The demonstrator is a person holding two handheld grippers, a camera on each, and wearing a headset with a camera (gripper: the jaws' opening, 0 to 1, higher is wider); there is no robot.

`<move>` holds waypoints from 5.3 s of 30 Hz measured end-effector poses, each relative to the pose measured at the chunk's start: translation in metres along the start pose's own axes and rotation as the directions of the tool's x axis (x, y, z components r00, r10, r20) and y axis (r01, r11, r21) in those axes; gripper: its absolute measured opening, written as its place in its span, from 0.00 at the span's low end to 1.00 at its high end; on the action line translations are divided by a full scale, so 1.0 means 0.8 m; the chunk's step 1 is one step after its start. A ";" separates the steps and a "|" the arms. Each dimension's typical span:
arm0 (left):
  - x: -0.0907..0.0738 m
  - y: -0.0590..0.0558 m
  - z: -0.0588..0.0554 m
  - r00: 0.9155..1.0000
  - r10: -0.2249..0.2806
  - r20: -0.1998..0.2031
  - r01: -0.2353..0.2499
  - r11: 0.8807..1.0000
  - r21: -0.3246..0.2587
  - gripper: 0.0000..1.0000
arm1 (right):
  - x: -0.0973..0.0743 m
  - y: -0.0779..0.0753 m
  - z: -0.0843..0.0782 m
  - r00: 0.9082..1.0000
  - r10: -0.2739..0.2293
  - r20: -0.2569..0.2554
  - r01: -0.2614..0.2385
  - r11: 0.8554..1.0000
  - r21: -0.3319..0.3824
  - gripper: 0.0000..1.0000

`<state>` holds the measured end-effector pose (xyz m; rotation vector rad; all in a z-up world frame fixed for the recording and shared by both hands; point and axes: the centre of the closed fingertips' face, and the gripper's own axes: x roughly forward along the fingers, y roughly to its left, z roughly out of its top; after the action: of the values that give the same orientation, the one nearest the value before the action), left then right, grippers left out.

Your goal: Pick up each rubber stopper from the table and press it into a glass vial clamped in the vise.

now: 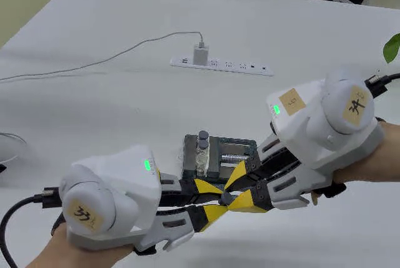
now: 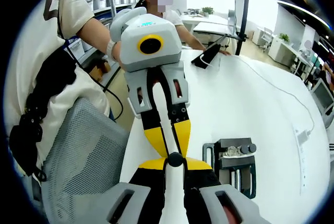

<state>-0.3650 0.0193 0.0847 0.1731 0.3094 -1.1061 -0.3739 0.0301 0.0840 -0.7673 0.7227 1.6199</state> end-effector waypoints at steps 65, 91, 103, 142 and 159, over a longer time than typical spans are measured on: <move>-0.042 0.086 -0.075 0.934 0.325 -0.151 -0.345 0.929 -0.131 0.99 | 0.018 -0.031 -0.040 0.994 -0.033 -0.107 0.035 0.999 0.018 0.06; -0.050 0.083 -0.081 0.931 0.328 -0.160 -0.352 0.922 -0.159 0.96 | 0.023 -0.114 -0.012 0.957 -0.040 -0.289 -0.083 0.913 -0.401 0.05; -0.050 0.083 -0.082 0.931 0.327 -0.165 -0.353 0.920 -0.169 0.92 | 0.043 -0.124 -0.017 0.937 -0.004 -0.349 -0.177 0.856 -0.485 0.05; -0.049 0.078 -0.093 0.933 0.311 -0.178 -0.344 0.918 -0.199 0.87 | 0.064 -0.130 -0.019 0.896 0.035 -0.443 -0.243 0.872 -0.424 0.04; -0.042 0.077 -0.091 0.938 0.306 -0.162 -0.336 0.918 -0.210 0.87 | 0.068 -0.136 -0.017 0.891 0.028 -0.453 -0.139 0.967 -0.215 0.03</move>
<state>-0.3354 0.0957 0.0258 0.0788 0.5041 -0.7249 -0.2730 0.0687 0.0267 -1.3337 0.9006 1.6443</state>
